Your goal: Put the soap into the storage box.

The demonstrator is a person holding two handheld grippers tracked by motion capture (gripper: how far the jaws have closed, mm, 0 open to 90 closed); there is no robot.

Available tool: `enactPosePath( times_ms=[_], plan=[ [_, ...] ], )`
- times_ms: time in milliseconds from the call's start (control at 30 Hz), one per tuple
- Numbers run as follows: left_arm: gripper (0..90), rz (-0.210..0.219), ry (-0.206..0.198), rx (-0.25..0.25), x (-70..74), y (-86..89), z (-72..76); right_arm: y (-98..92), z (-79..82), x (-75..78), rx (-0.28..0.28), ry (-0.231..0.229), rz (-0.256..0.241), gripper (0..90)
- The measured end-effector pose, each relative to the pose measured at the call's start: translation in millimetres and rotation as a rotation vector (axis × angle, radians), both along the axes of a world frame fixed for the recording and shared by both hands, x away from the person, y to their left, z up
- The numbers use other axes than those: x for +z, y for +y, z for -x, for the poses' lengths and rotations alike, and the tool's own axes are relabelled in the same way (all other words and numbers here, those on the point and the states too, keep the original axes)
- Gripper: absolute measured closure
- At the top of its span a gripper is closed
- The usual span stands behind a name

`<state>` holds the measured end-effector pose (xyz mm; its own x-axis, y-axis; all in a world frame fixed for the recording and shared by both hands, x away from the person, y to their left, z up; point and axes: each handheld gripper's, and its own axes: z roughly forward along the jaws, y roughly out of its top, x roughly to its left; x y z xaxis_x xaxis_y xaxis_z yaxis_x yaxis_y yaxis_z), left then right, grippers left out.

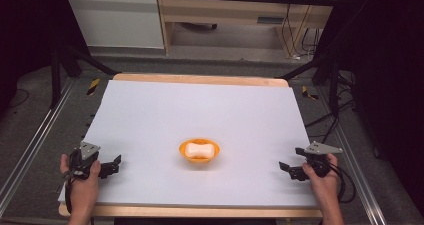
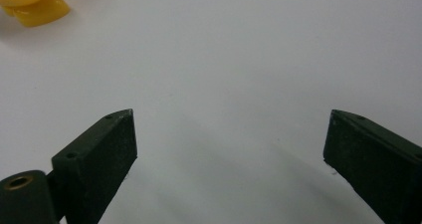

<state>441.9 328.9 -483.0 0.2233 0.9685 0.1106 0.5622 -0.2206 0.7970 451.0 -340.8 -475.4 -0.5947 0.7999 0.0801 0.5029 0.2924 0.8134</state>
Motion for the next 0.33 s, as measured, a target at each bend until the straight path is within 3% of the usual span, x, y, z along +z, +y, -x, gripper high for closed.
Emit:
enactPosePath(
  times_ms=[167, 333],
  plan=[
    [0.0, -0.001, -0.006, -0.002, 0.1, -0.2, 0.4, -5.3, 5.8, -6.3, -0.033, -0.021, -0.032, 5.4],
    [0.0, 0.0, -0.003, -0.005, 0.2, -0.4, -0.1, -6.4, 6.0, -4.3, -0.025, -0.016, -0.064, 5.9]
  ],
)
